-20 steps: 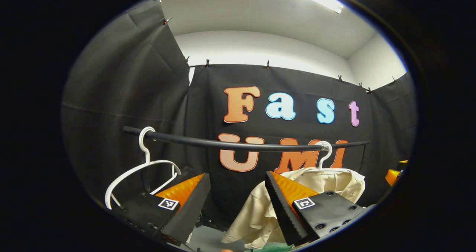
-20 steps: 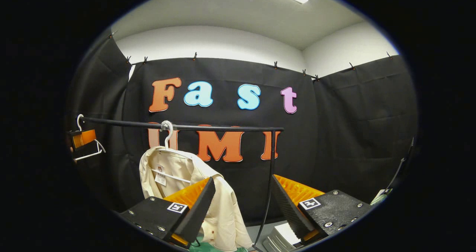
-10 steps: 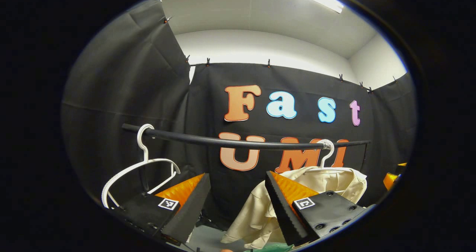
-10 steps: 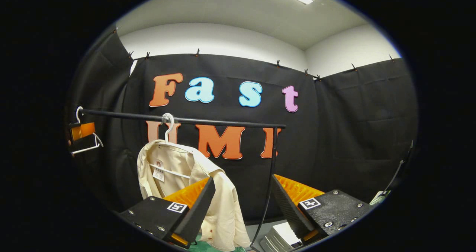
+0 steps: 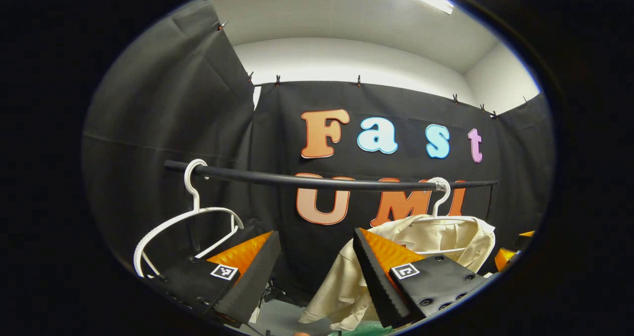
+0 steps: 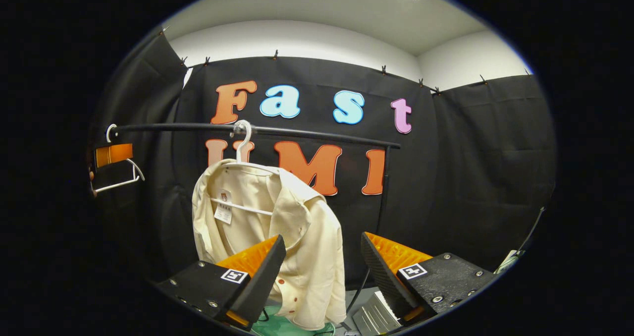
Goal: Grasp the clothes on the hanger with both hands and then place them into the laundry hamper below.
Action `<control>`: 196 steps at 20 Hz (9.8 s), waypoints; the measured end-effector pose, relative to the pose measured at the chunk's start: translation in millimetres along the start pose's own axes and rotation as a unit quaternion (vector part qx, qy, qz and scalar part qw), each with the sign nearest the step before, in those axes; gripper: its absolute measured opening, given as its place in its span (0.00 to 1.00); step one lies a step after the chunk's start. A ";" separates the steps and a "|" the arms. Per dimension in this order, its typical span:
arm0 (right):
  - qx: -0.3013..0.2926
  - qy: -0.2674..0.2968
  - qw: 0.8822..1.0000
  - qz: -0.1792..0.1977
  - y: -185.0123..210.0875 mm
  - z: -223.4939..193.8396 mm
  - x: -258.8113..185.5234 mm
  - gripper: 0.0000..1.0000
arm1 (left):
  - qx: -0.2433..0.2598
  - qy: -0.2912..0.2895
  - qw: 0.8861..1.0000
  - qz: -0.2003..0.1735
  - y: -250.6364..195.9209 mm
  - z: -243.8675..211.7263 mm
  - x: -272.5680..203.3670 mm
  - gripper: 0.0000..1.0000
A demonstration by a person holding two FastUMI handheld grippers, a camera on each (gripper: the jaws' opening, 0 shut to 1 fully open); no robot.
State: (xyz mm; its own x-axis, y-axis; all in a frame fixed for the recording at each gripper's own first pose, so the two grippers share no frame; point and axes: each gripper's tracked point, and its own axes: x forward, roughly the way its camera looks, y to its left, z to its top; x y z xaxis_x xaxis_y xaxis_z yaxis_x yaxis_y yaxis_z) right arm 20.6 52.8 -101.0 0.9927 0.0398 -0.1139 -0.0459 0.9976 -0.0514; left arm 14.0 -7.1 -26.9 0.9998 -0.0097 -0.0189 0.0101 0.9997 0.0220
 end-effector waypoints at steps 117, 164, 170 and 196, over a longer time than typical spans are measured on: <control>0.216 0.153 0.947 0.182 -83.2 -156.2 205.9 0.00 | 0.031 0.144 0.988 0.035 52.6 -213.5 113.1 0.06; 0.118 0.430 0.890 0.095 -22.6 -493.3 93.1 0.00 | 0.070 0.488 0.856 -0.154 -188.4 -562.2 -3.7 0.07; 0.086 0.457 0.880 0.095 -20.0 -517.5 80.9 0.04 | 0.079 0.521 0.837 -0.151 -188.9 -586.0 -17.7 0.08; 0.088 0.420 0.899 0.087 -107.3 -456.0 42.3 0.92 | 0.053 0.480 0.870 -0.101 -248.6 -481.0 -61.4 0.90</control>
State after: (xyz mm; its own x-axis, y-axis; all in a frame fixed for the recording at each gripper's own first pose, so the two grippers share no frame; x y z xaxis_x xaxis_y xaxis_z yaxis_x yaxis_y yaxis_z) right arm 16.6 -78.3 -552.7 0.5352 0.2132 -0.8174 -0.1008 0.9768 0.1887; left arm -59.0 -244.3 -512.0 0.5022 -0.1114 -0.8575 0.2362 0.9716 0.0122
